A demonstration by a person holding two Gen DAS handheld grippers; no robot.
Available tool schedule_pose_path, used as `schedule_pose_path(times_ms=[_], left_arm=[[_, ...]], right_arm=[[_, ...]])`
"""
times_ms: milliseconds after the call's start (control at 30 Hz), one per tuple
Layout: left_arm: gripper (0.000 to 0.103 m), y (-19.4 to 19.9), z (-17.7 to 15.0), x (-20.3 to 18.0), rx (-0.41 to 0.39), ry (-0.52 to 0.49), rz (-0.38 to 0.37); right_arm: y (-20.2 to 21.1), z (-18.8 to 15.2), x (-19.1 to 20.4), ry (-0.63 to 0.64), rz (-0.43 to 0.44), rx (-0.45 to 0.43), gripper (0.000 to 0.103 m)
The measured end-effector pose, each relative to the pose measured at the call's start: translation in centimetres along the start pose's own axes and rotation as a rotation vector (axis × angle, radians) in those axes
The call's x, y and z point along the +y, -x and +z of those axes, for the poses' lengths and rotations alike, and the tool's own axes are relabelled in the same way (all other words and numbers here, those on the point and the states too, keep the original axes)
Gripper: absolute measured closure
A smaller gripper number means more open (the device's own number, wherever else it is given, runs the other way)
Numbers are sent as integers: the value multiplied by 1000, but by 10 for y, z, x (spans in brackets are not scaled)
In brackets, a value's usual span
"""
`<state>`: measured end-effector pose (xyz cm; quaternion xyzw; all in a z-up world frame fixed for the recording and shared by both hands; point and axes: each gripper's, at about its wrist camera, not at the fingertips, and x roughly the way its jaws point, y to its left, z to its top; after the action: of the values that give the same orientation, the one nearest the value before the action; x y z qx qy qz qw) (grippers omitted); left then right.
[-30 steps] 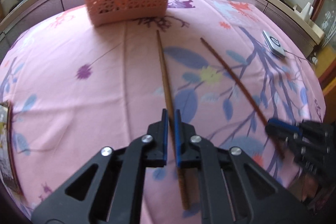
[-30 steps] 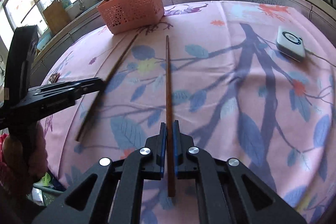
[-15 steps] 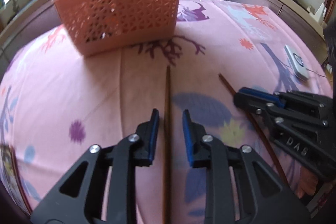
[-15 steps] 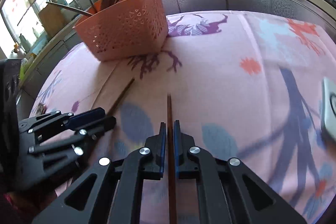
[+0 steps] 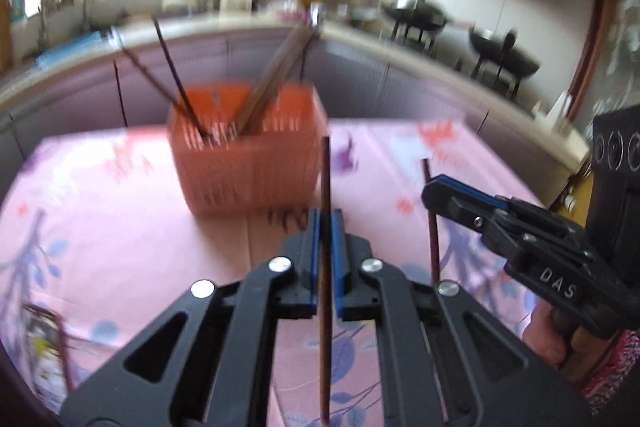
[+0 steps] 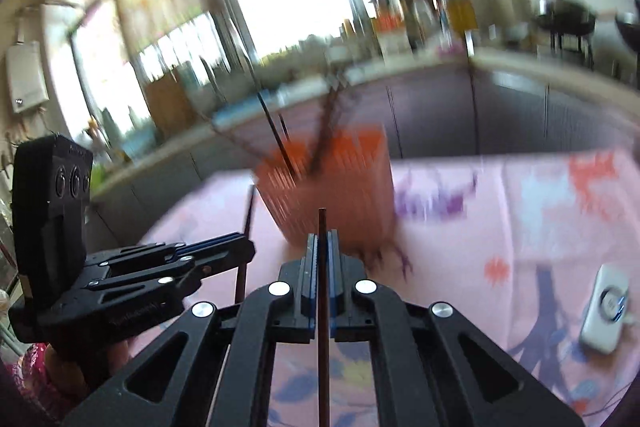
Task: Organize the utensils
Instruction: 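Raise both chopsticks upright over the orange basket and drop them in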
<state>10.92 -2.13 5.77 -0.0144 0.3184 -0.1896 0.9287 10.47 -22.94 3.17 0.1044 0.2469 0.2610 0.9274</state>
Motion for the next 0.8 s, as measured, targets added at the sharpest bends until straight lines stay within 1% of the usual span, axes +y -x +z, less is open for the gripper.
schedule_pose_path(times_ms=[33,67,133,233,400,533,567,733,800], left_arm=[[98,17,4,-2,-45,-7,4],[98,27,6,-2,-72,-8,4],[98,42,9,-3,-109,-3,5],[98,51,10,1,-128,5,13],[98,55,9,5,-132,13,24],[98,47,3,9,-99,11,23],[98,46,1,11,-104,12,27],[98,46,4,13,-105,22,8],[98,50,15,18,-127,32,1]], right_arm=[[9,3,5,11,3,-39,103],[20,6,12,24,4,-83,103],[32,10,20,44,-6,-132,103],[41,12,26,64,-22,-164,103],[44,13,28,61,-39,-165,103],[44,15,28,55,-53,-170,103],[44,15,29,54,-57,-169,103],[38,19,26,43,-42,-155,103],[34,27,26,37,-19,-152,103]])
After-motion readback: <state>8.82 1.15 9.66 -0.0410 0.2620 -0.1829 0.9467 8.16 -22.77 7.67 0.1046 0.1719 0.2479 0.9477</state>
